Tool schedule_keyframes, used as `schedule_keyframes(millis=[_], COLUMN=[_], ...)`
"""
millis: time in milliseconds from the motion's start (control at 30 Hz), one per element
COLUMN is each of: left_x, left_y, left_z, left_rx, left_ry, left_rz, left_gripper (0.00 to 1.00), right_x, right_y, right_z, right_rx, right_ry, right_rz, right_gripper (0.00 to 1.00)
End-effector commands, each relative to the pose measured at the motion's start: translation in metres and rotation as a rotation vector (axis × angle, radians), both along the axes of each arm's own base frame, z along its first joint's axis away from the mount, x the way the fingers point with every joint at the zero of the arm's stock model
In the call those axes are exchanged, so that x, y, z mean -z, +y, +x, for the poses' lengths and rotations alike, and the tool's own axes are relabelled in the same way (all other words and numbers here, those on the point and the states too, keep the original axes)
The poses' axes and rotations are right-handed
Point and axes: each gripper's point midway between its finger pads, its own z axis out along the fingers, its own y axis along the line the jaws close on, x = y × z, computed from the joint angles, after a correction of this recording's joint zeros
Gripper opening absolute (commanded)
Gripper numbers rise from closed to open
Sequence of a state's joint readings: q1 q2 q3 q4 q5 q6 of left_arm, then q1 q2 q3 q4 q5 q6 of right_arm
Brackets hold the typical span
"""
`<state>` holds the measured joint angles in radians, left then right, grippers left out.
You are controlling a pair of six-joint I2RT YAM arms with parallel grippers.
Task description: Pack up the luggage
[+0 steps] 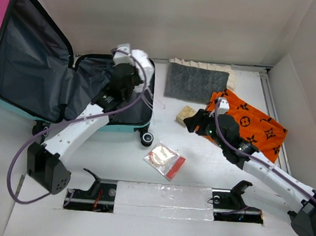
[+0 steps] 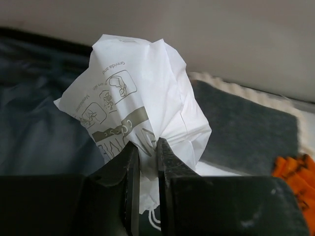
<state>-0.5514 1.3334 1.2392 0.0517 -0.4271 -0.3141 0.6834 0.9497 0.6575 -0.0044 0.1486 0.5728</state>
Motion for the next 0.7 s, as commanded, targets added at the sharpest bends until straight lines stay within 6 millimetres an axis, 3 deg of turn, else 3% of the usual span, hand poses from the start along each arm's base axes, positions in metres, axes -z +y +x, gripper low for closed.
schedule_keyframes(millis=[0,33,67,133,167,200,300,400,533,667], left_x=[0.018,0.022,0.027,0.044,0.041,0.04,0.03,0.014,0.014,0.027], left_y=[0.068,0.078,0.102,0.104,0.103,0.095,0.081,0.065,0.044,0.026], left_z=[0.0,0.001,0.004,0.005,0.004,0.001,-0.009,-0.02,-0.033,-0.038], left_rx=[-0.276,-0.292,-0.334,-0.312,-0.302,-0.274,-0.219,-0.104,0.04,0.139], left_ry=[-0.017,-0.01,0.001,0.035,0.029,0.02,-0.012,-0.066,-0.075,-0.067], left_rz=[-0.087,-0.112,-0.13,-0.14,-0.146,-0.154,-0.187,-0.238,-0.266,-0.3], left_gripper=[0.0,0.0,0.26,0.71,0.91,1.0,1.0,1.0,1.0,1.0], right_x=[-0.021,-0.016,-0.01,0.003,0.011,0.019,0.041,0.082,0.128,0.149], right_y=[0.02,0.021,0.024,0.028,0.033,0.04,0.055,0.054,0.031,0.01], right_z=[0.005,0.006,0.007,0.012,0.009,0.007,-0.01,-0.027,-0.047,-0.07], right_rx=[-0.046,-0.046,-0.046,-0.046,-0.06,-0.078,-0.138,-0.148,-0.087,-0.017], right_ry=[-0.05,-0.039,-0.027,0.005,0.026,0.049,0.095,0.191,0.339,0.452], right_rz=[0.042,0.033,0.02,-0.006,-0.024,-0.044,-0.089,-0.163,-0.216,-0.176], right_gripper=[0.68,0.68,0.69,0.73,0.76,0.81,0.81,0.81,0.81,0.78])
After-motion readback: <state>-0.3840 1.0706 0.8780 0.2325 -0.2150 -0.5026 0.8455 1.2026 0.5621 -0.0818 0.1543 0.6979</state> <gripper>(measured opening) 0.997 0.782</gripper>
